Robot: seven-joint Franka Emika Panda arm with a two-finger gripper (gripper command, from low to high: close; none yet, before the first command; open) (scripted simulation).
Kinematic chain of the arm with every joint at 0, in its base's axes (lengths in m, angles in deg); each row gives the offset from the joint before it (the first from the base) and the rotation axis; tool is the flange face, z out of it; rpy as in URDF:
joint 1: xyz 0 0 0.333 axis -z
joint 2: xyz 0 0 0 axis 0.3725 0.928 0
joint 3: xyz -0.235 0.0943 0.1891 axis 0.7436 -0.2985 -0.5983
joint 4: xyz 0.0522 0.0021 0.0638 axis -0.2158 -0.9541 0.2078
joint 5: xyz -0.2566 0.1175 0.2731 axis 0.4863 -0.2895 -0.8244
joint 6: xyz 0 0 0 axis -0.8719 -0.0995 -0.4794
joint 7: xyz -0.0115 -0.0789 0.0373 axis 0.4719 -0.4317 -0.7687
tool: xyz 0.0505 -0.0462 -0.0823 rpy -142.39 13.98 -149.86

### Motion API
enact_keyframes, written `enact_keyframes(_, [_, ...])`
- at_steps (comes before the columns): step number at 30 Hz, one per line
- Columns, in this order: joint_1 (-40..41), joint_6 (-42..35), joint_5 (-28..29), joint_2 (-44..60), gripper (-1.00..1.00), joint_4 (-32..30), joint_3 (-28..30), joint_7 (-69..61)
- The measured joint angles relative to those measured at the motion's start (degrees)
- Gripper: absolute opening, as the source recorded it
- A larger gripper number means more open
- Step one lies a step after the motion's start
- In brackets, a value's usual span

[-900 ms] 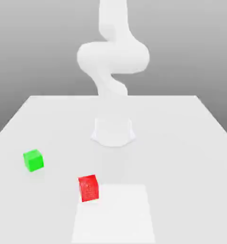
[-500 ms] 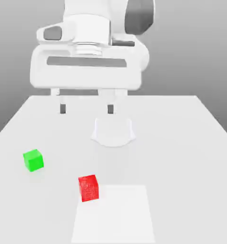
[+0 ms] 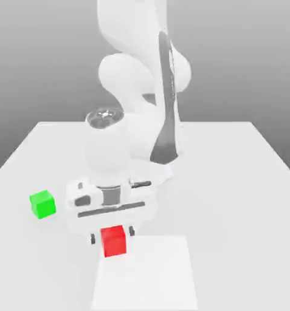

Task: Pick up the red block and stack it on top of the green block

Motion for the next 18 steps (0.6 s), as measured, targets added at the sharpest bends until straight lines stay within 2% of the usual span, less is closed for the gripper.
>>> enact_keyframes(5, [0.07, 0.00, -0.07, 0.08, -1.00, 0.01, -0.09, -0.02])
enact_keyframes(9, [-1.51, -5.83, 6.50, -6.94, -1.00, -1.08, 3.23, 4.70])
enact_keyframes(12, [-0.40, -11.06, 10.39, -13.11, -1.00, -1.98, 3.33, 7.49])
enact_keyframes(18, [6.90, -15.93, 17.04, -19.24, -1.00, -2.70, 10.24, -4.85])
